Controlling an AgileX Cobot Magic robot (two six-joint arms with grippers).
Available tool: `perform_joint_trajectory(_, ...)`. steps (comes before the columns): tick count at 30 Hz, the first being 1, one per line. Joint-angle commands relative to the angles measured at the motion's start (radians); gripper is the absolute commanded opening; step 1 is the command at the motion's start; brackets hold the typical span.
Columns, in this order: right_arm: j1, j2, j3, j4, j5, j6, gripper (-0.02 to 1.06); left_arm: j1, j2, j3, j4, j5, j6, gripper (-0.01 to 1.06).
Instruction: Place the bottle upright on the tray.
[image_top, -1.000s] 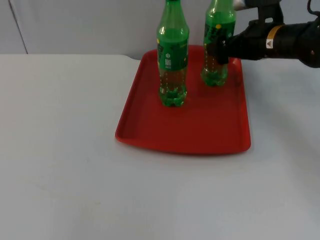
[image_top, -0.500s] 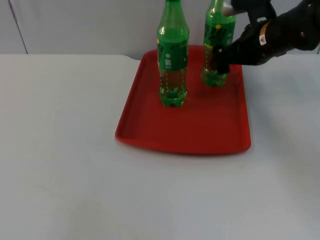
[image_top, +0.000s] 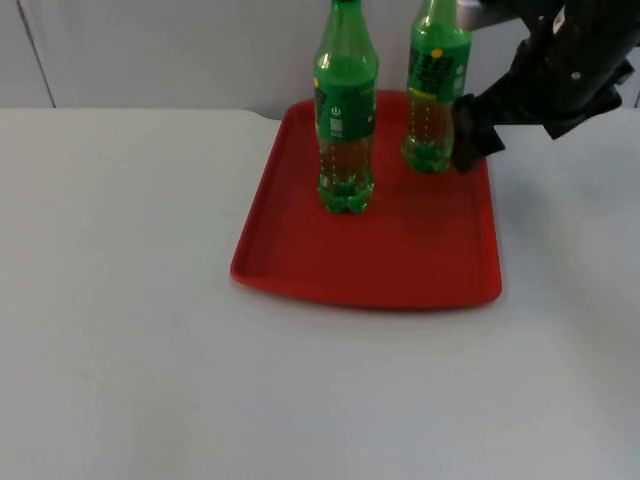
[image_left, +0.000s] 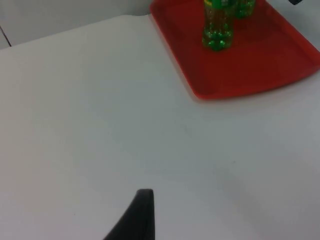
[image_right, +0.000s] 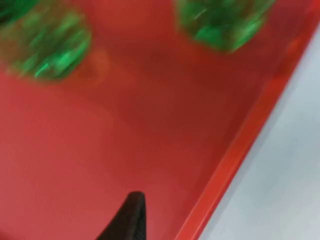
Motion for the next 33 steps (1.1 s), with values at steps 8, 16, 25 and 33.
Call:
perform_joint_trajectory(8,-0.004,-0.172,0.069,0.092,0.092,-0.090,1.05,-0.002,-0.004,0.006,0.006,-0.008,-0.007,1.05)
perform_joint_trajectory(16,-0.004,-0.350,0.282,0.091,0.006,-0.090,1.05,-0.002,-0.004,0.006,0.006,-0.008,-0.007,1.05)
perform_joint_trajectory(25,-0.004,-0.561,0.471,0.100,-0.052,-0.083,1.05,-0.002,-0.004,0.006,0.006,-0.008,-0.007,1.05)
perform_joint_trajectory(33,-0.002,-0.759,0.577,0.137,-0.039,-0.083,1.05,-0.002,-0.004,0.006,0.006,-0.008,-0.007,1.05)
